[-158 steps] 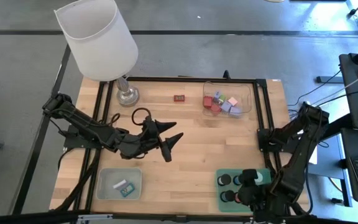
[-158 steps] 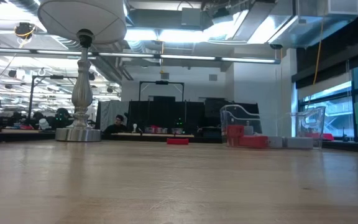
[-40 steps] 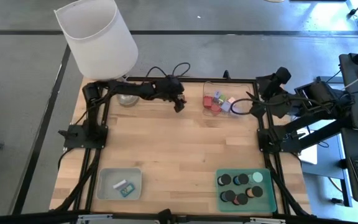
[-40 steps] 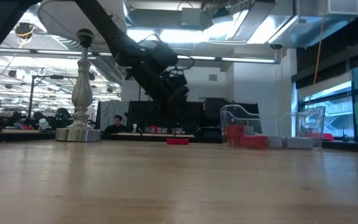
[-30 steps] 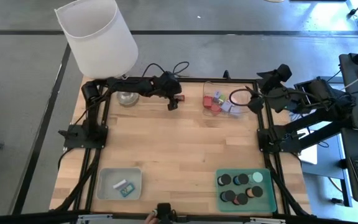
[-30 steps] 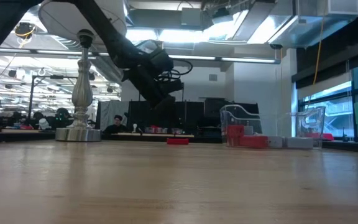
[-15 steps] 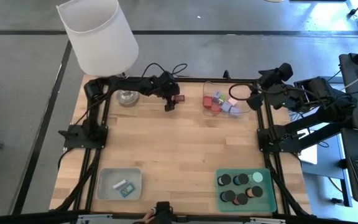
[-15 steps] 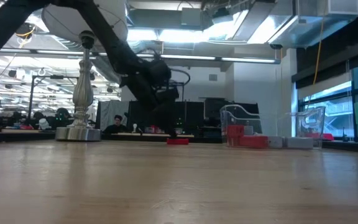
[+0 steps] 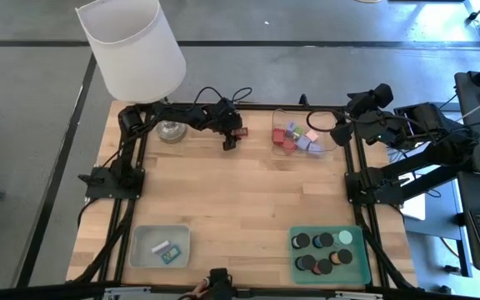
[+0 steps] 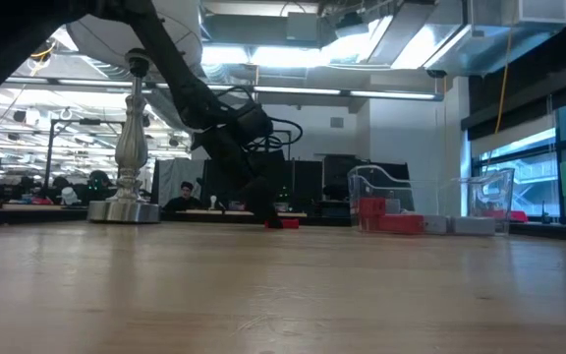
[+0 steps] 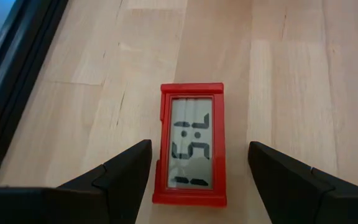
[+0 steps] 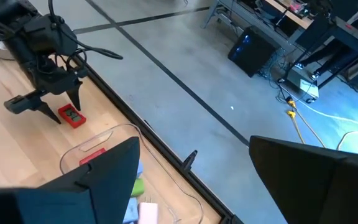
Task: Pick & Place Office items
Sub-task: Put the red timer into the gray bin
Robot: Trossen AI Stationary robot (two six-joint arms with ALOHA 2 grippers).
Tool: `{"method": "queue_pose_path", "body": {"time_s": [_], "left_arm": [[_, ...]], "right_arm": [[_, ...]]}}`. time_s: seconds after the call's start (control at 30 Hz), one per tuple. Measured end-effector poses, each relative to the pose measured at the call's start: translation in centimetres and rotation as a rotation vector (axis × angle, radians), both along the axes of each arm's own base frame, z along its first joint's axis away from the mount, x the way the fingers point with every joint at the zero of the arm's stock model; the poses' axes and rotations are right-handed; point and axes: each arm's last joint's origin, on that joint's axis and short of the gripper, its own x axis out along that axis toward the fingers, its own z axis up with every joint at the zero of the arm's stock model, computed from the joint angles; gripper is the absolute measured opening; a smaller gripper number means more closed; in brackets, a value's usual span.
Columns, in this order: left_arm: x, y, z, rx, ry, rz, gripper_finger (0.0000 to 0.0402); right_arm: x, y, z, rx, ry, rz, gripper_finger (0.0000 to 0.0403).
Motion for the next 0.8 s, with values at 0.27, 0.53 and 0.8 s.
{"method": "queue_pose_path", "body": {"time_s": [0.27,0.53,0.8], "left_arm": [[0.3,-0.5,0.0,-0.039,-0.003,0.051,0.0209],[0.8,-1.4,0.7,-0.001,0.006,0.169,0.0151],[1.2,-3.4,6.3,-0.093,-0.198,0.289,0.0157]], "right_arm": [[0.0,0.0,0.0,-0.001,0.001,0.001,0.0307],[0.0,0.0,0.0,-0.015,0.025,0.015,0.0307],[0.0,0.0,0.0,-0.029,0.049,0.029,0.0307]]}}
